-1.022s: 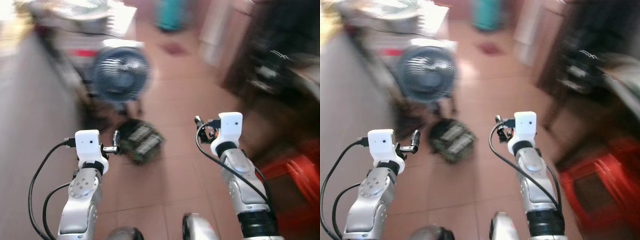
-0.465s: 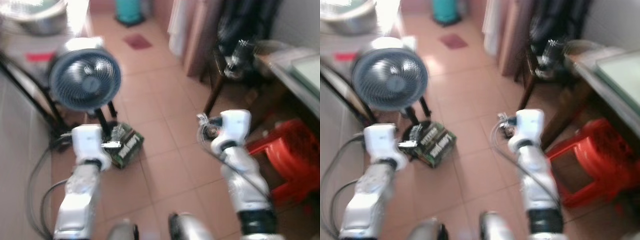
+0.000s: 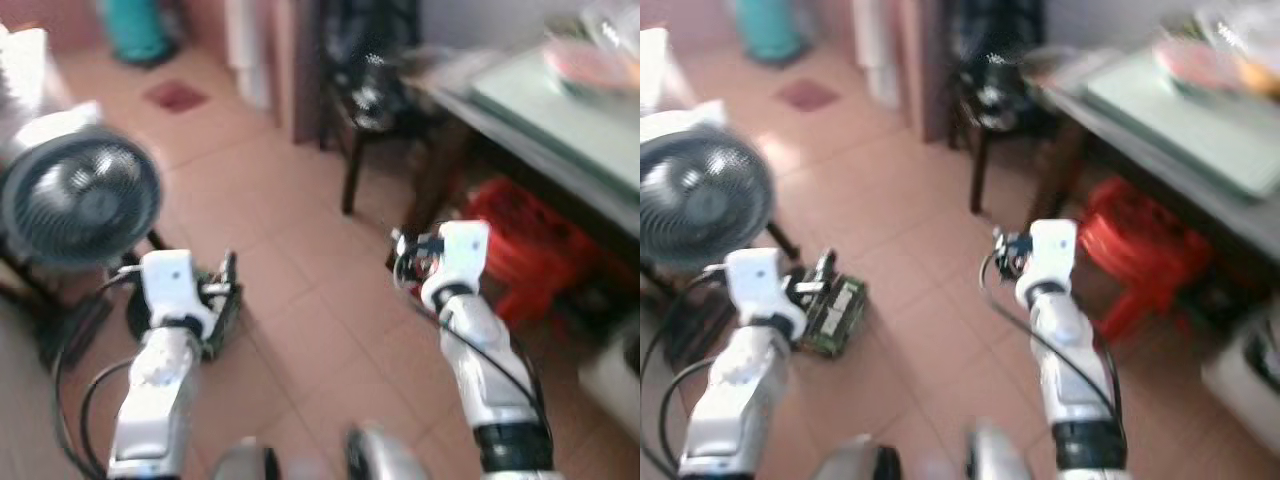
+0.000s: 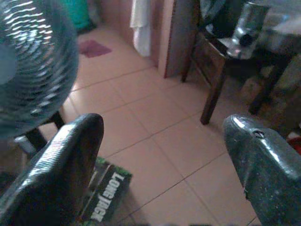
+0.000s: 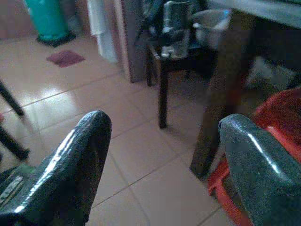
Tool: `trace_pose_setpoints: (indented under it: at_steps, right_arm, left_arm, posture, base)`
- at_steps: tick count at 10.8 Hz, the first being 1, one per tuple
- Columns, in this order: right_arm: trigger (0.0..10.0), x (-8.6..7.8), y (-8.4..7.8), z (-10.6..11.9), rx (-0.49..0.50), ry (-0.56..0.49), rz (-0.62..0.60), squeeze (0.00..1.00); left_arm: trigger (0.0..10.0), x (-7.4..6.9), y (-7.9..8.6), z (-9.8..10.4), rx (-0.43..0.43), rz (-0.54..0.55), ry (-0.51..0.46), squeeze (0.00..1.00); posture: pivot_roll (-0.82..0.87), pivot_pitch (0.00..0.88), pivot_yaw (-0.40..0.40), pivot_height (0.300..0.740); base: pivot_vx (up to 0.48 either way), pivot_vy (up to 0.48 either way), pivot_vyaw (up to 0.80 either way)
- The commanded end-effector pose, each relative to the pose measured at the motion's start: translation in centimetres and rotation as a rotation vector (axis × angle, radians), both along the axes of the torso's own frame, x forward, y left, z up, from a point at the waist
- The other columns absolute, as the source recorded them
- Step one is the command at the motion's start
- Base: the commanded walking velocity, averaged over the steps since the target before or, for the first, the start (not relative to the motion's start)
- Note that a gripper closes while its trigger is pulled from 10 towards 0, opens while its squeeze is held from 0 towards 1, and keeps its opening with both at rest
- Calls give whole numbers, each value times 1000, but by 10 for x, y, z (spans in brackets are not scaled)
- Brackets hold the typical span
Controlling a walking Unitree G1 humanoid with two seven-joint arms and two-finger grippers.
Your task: Setting the table
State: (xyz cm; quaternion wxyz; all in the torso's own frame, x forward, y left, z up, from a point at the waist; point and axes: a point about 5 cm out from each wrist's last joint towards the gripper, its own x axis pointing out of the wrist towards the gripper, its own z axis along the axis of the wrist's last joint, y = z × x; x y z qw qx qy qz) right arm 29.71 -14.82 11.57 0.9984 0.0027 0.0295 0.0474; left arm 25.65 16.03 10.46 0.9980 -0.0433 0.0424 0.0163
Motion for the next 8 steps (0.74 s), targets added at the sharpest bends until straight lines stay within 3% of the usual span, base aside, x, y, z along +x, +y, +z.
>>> trace_pose_setpoints:
  at_steps: [1, 4, 5, 7, 8]
  right_arm:
    - [10000, -3, -9, 5, -24, -34, -26, 0]
    - [10000, -11, -10, 2, -74, -75, -17, 0]
    - [10000, -8, -10, 2, -76, -80, -18, 0]
    - [10000, 2, -3, 2, -68, -93, -12, 0]
    - [10000, 3, -1, 2, -54, -89, -9, 0]
  left_arm:
    - [10000, -3, -7, -3, -6, -26, 1, 0]
    - [10000, -12, -4, -8, -5, -33, -10, 0]
    - [10000, -9, -6, -10, 0, -40, -14, 0]
    - [10000, 1, -7, -10, -2, -41, -21, 0]
    - [10000, 2, -6, -9, 9, -56, -20, 0]
  posture:
    - [15, 123, 39, 740]
    - [20, 5, 34, 740]
    - [22, 0, 35, 740]
    - [26, 0, 39, 740]
    - [23, 0, 44, 740]
  base:
    - [0, 0, -788]
    - [0, 0, -792]
    - [0, 0, -706]
    - [0, 0, 0]
    - [0, 0, -800]
